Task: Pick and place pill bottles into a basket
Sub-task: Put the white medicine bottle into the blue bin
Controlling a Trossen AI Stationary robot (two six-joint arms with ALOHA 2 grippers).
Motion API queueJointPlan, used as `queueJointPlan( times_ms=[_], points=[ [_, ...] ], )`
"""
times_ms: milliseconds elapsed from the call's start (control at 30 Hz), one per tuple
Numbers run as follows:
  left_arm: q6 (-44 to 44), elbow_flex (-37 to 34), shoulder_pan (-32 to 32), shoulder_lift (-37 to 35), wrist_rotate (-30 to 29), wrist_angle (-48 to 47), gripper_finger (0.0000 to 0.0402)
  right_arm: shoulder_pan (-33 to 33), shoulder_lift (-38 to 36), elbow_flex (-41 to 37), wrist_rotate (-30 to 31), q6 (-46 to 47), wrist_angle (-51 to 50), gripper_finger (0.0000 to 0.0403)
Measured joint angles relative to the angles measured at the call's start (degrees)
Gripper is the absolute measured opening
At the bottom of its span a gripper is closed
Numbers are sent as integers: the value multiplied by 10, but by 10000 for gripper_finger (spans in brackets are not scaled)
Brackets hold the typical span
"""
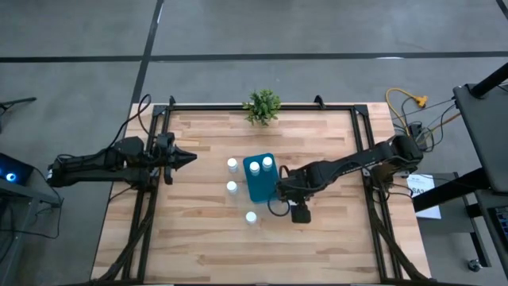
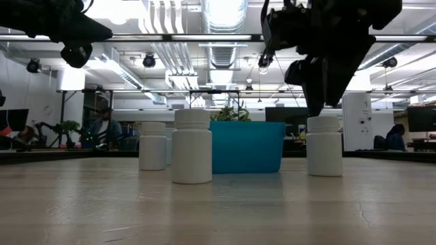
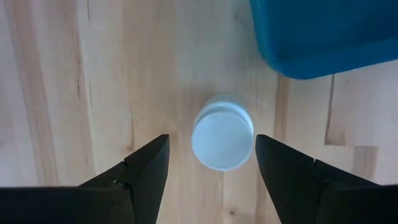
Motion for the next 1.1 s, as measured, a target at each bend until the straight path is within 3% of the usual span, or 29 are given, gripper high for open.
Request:
queueJointPlan(
  times_ms=[1100],
  points=[
    [0,0,0,0,1,0,8,0,0,-56,-9,10,82,226]
  ],
)
